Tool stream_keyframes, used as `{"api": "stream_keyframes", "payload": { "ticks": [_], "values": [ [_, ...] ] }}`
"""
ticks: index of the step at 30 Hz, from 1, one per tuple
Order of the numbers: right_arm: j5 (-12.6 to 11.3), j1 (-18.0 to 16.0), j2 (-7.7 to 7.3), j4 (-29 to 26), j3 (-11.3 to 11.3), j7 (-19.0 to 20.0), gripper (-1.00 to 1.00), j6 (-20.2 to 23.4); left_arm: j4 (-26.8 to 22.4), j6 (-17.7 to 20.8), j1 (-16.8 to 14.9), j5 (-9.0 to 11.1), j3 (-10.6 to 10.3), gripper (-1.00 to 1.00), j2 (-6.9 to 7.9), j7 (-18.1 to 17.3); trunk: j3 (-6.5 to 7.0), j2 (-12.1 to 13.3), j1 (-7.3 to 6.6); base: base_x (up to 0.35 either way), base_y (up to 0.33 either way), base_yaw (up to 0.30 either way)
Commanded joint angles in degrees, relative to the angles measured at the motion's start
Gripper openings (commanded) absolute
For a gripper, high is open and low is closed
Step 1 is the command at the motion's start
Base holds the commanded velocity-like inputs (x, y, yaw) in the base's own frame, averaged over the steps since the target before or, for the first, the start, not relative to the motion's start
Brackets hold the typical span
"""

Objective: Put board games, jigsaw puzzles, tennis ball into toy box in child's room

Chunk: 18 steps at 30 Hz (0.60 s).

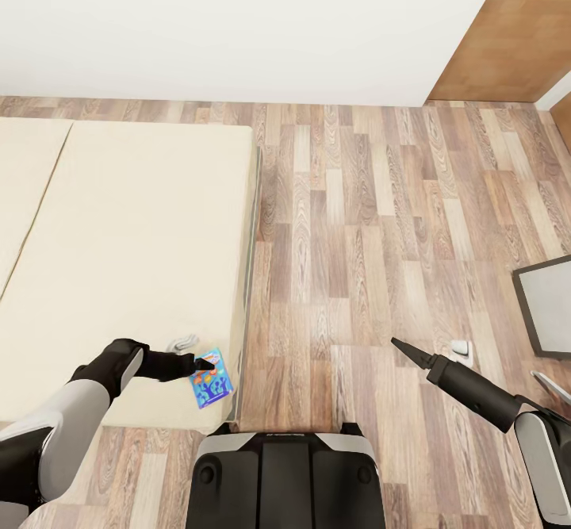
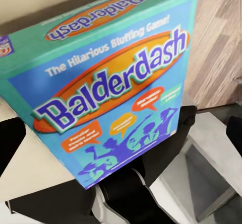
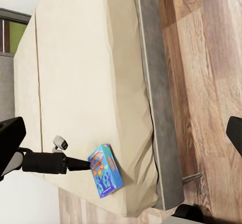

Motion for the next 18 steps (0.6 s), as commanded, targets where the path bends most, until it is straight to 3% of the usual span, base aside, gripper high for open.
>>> {"api": "stream_keyframes", "payload": {
  "ticks": [1, 14, 18],
  "values": [
    [-0.1, 0.0, 0.0, 0.0, -0.1, 0.1, 1.0, 0.3, 0.0, 0.3, 0.0, -0.6, 0.5, 1.0, -0.04, -0.7, -0.06, -0.1, 0.03, 0.0, 0.0, 0.0],
    [-0.2, 0.0, -0.01, 0.0, -0.1, 0.1, 1.0, 0.3, -0.1, 0.1, 0.0, -0.8, 0.3, 1.0, 0.31, -1.8, -0.06, -0.1, 0.03, 0.0, 0.0, 0.0],
    [-0.1, 0.0, 0.0, 0.0, -0.1, 0.1, 1.0, 0.3, -0.1, 0.0, 0.0, -0.9, 0.3, 1.0, 1.22, -1.2, -0.06, -0.1, 0.03, 0.0, 0.0, 0.0]
  ]
}}
